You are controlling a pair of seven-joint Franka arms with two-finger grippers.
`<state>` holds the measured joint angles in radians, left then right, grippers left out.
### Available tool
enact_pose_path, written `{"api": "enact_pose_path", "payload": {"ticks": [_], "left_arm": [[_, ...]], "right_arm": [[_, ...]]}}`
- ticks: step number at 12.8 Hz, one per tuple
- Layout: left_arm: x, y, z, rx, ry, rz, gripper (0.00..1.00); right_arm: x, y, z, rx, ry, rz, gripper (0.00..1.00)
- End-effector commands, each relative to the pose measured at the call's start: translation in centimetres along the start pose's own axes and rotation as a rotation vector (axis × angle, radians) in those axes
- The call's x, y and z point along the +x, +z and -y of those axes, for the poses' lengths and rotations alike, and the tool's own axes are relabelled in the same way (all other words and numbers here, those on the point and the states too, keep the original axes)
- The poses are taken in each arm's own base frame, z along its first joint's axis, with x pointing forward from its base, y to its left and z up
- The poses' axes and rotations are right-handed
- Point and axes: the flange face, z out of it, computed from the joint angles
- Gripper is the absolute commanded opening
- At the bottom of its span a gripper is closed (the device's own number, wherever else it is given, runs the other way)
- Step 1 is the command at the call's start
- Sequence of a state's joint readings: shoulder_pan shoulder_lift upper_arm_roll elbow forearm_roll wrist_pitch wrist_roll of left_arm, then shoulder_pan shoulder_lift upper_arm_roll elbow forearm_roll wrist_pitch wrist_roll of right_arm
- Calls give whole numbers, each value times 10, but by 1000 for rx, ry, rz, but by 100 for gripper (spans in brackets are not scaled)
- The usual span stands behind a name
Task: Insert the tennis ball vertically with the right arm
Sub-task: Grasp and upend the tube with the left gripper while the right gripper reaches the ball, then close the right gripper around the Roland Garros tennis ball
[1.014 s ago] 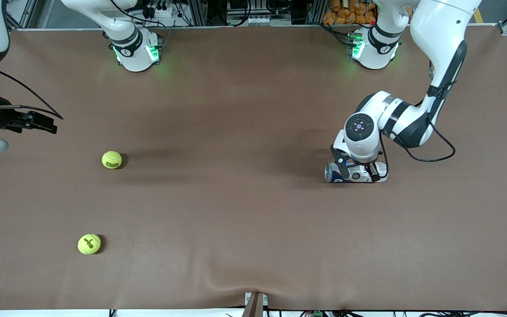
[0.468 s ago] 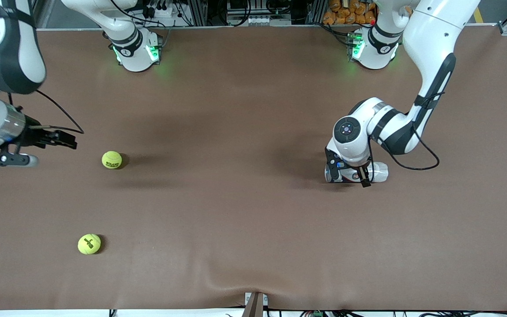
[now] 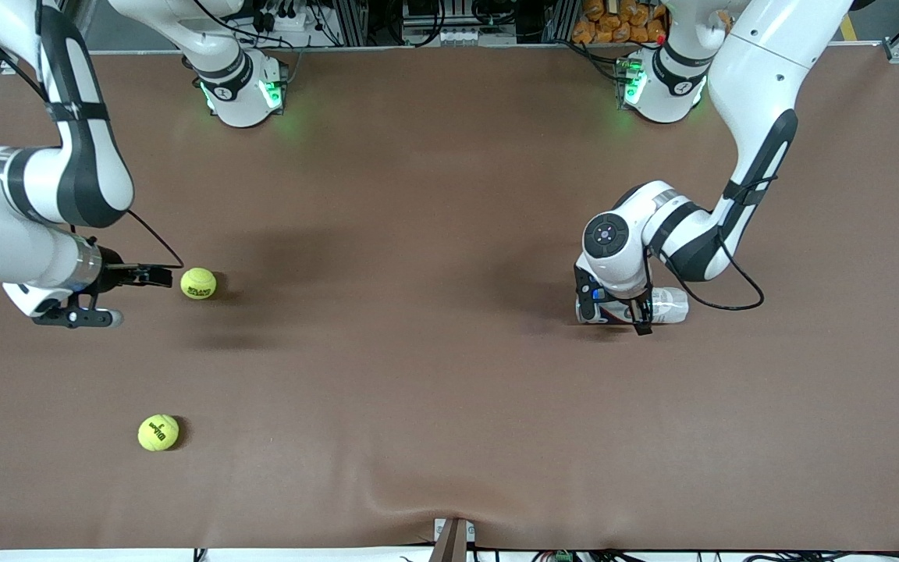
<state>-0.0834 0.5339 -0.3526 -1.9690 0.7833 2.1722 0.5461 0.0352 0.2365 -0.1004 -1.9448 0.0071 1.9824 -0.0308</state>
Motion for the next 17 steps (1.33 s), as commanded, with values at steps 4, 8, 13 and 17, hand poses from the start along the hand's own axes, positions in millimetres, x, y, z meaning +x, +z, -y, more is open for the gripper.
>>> {"api": "enact_pose_path", "payload": {"ticks": [4,8,13,17], "left_arm": [[7,10,1,6,34,0,100],[6,12,1,3,66,3,100],[5,16,2,11,122,21,100],[4,21,2,2,128,24,100]], "right_arm": [[8,7,0,6,12,-19,100],[22,15,-5,6,26,-75,100],[56,29,-10,29,57,-110,100],[43,57,-22,38,25,4,100]]}}
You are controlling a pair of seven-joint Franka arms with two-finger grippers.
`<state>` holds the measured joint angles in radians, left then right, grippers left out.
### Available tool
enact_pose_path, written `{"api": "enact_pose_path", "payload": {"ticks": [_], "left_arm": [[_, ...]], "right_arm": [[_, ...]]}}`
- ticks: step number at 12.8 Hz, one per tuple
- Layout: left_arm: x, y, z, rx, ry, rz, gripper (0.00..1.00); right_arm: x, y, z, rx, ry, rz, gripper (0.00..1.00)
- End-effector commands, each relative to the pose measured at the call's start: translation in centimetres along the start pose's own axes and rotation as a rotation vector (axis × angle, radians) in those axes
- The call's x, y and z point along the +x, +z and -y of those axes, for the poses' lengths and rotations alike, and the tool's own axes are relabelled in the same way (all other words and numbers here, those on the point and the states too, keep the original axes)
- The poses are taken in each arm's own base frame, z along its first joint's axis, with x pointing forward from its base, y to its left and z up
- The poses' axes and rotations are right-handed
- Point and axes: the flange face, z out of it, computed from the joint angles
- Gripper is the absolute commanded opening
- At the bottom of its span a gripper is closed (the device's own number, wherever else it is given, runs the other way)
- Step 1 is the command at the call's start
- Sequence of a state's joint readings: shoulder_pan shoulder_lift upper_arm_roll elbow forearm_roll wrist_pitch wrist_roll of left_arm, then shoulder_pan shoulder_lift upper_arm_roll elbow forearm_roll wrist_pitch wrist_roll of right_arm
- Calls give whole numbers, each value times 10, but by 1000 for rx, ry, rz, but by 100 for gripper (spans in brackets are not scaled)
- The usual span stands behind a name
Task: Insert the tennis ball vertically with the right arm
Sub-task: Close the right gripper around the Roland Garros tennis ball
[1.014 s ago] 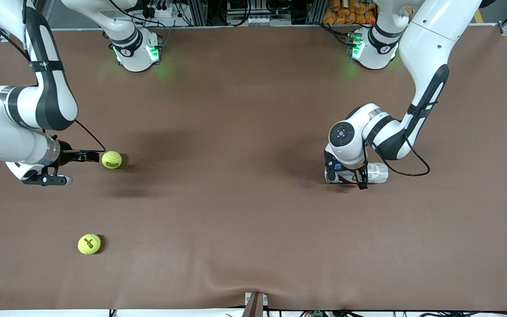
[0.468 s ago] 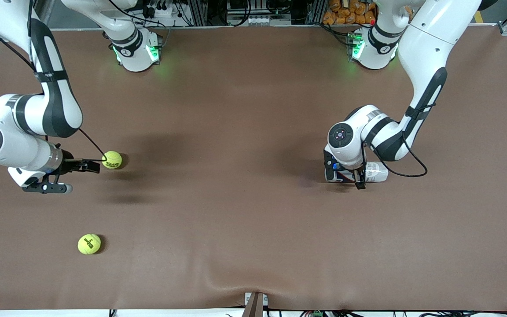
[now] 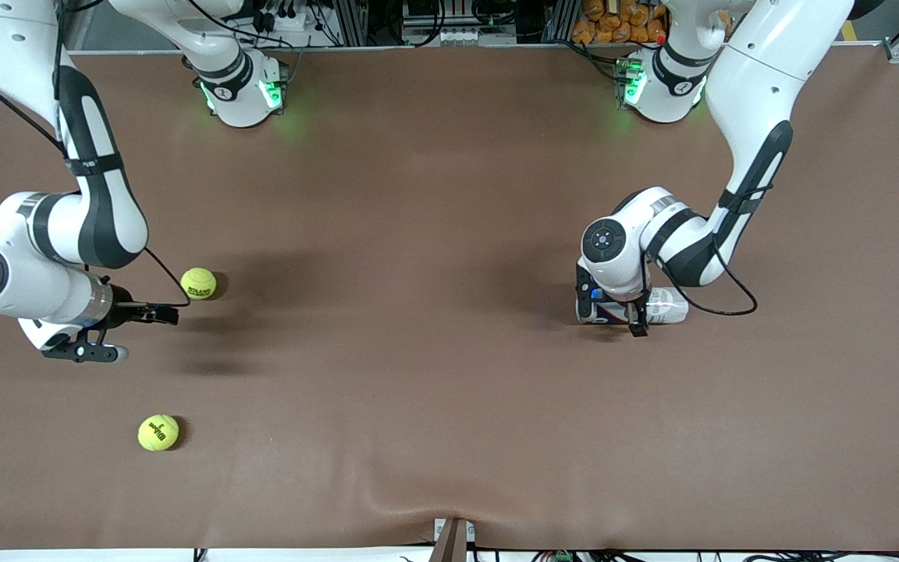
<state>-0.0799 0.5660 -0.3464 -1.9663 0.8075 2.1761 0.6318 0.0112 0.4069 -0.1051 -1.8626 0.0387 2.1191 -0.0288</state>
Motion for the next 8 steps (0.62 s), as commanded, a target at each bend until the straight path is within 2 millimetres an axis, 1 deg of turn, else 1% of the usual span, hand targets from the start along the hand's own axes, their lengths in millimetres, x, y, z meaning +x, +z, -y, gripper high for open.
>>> {"api": "enact_pose_path", "payload": {"ticks": [1,3,4,5,6,8], "left_arm": [[0,4,4,11,22,11,100],[0,10,3,-1,16,15,100],[-1,11,3,-3,10,15,100],[-1,12,4,-4,2,14,100],[0,11,3,-4,-9,13,100],[1,12,6,-3,-24,10,100]], "right_arm": [[-9,10,-8,28,-46,75,100],[-17,21,-19,38,-90,106,100],[-26,28,-19,41,-98,124,100],[-33,31,-18,42,-100,131,100],[-39,33,-14,43,-105,134,100],[-49,33,-14,44,-102,132,100]]}}
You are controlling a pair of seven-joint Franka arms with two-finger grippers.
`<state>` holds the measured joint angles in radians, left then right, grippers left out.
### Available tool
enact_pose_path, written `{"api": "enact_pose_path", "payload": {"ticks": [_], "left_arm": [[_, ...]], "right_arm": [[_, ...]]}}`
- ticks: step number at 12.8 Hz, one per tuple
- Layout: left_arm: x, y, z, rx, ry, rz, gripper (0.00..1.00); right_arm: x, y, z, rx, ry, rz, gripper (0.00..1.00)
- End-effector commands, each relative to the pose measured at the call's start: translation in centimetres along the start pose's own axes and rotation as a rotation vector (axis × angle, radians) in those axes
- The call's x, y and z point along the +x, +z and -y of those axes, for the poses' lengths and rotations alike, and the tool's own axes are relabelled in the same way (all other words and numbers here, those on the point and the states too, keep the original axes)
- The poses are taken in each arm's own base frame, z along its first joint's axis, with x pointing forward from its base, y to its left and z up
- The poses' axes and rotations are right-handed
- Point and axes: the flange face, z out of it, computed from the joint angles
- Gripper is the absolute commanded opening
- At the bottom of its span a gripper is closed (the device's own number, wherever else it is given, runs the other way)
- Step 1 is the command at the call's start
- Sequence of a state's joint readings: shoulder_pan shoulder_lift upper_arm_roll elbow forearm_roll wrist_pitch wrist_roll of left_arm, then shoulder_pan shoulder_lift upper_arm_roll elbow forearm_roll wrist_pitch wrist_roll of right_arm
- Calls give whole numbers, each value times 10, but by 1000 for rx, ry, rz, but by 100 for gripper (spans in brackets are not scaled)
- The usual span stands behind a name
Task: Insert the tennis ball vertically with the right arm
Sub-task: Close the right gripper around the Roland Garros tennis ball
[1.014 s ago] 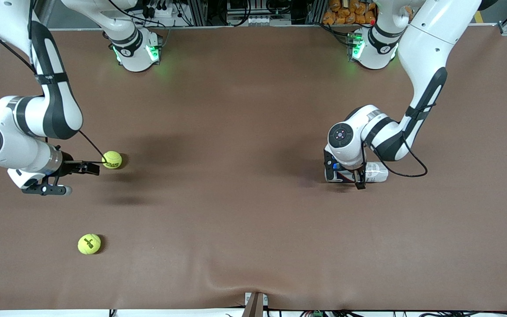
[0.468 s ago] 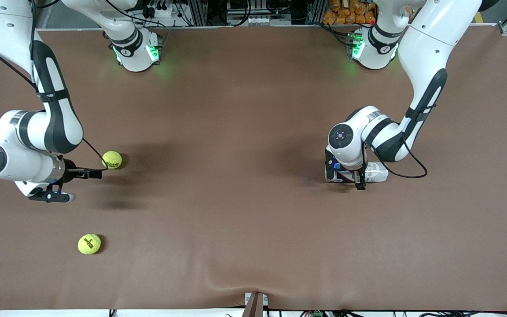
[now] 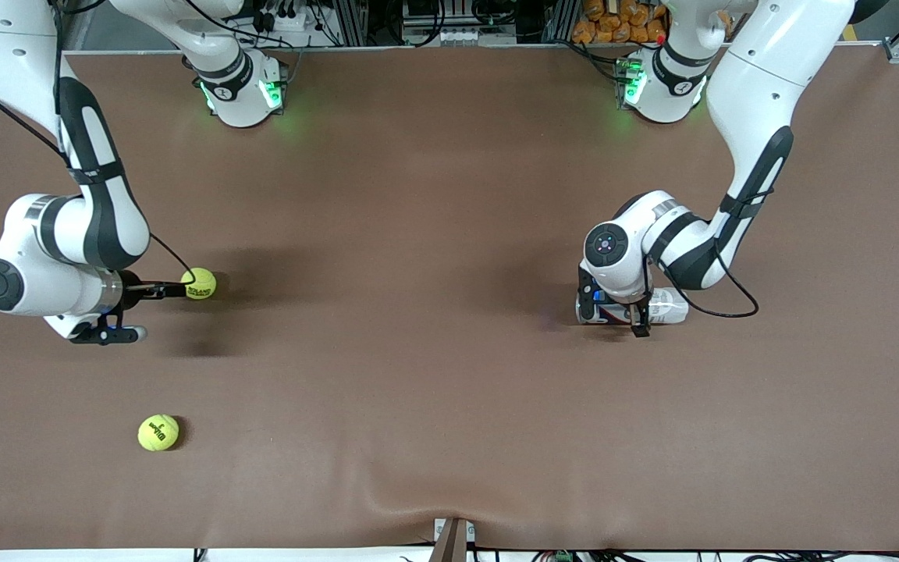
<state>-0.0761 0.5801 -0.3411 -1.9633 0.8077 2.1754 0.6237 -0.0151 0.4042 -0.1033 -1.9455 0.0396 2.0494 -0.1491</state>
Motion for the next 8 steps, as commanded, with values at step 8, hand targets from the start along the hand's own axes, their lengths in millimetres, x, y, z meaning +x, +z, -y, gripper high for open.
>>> {"api": "enact_pose_path", "payload": {"ticks": [8], "left_arm": [[5,-3,12,17,-38,-6,81]], "right_arm": [[-36,28,9,17,45,-75,100]]}}
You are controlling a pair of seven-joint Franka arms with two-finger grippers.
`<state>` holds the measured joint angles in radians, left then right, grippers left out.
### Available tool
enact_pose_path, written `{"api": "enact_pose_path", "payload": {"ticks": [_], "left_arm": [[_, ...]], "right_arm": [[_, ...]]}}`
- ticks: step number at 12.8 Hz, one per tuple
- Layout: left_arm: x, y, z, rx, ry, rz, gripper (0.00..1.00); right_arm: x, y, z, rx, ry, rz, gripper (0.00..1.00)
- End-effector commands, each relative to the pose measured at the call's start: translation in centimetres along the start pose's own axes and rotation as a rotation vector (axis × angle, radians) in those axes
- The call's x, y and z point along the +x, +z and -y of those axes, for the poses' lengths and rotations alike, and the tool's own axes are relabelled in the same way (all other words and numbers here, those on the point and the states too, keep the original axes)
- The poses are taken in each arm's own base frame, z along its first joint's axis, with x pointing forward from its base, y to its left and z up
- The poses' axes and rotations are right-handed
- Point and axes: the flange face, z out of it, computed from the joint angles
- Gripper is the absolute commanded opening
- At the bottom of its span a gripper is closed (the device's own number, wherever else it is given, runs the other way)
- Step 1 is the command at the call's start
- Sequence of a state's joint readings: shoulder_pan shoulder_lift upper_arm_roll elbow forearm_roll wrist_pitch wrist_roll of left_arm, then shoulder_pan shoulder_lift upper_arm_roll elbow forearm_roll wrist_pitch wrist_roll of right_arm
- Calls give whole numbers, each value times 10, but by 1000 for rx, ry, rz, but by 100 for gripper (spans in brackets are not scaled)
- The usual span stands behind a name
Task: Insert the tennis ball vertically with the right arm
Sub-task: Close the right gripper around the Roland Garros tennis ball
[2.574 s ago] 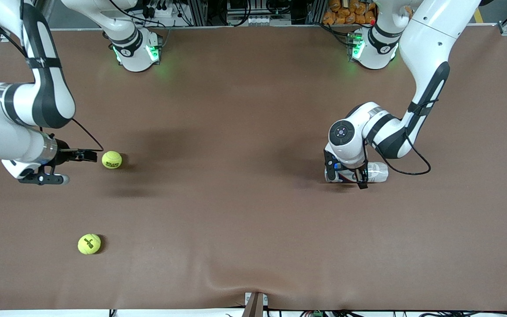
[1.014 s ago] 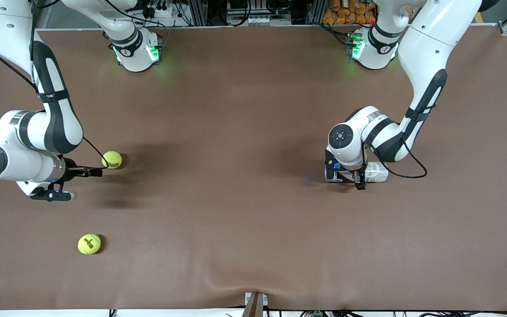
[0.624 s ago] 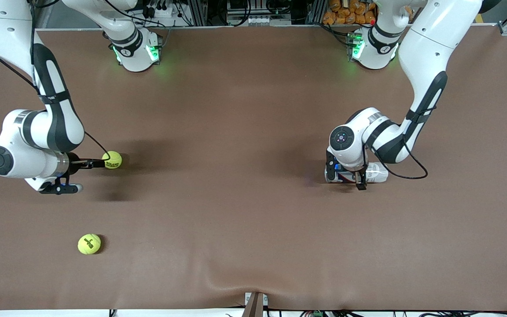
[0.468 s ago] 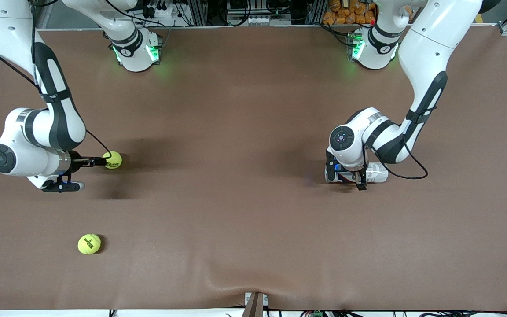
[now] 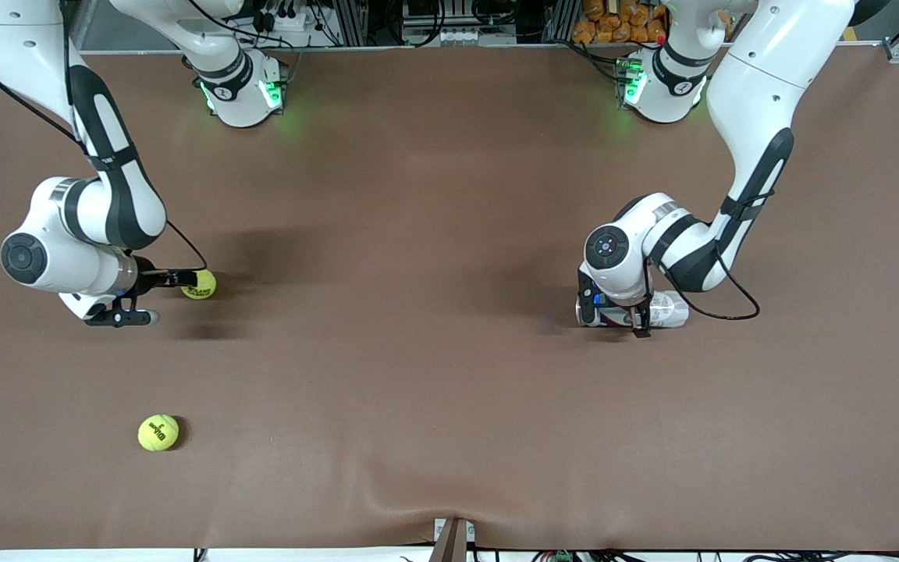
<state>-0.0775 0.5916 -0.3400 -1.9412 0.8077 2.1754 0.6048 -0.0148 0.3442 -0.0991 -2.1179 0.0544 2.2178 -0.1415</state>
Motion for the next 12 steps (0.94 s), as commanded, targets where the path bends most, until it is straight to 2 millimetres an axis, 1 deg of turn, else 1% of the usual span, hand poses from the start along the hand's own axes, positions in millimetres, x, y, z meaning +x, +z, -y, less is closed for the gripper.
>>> {"api": "enact_pose_path", "payload": {"ticks": [1,2,3,4,5,7,8,9,11,12], "left_arm": [[4,-2,6,13,-10,0,80],[5,-2,5,14,-12,0,78],[5,-2,5,13,-13,0,77],[6,-3,5,13,-13,-1,76],[6,-4,5,15,-13,-2,76],[10,-13,8,26,-17,-15,76],[16,-23,11,28,-26,-40,76],[28,-37,12,24,-38,-80,75],[47,-69,21,33,-64,-145,75],[60,-83,23,29,-80,-185,75]], "right_arm": [[-9,-3,8,6,35,-24,100],[-9,-1,10,5,40,-22,100],[-9,1,10,7,59,-17,100],[-10,3,15,17,86,-15,100],[-8,7,25,37,97,-28,100],[-8,21,28,32,95,-50,100],[-7,27,30,29,91,-51,100],[-7,31,32,27,86,-44,100],[-7,31,31,22,75,-43,100],[-7,33,30,20,73,-40,100]]}}
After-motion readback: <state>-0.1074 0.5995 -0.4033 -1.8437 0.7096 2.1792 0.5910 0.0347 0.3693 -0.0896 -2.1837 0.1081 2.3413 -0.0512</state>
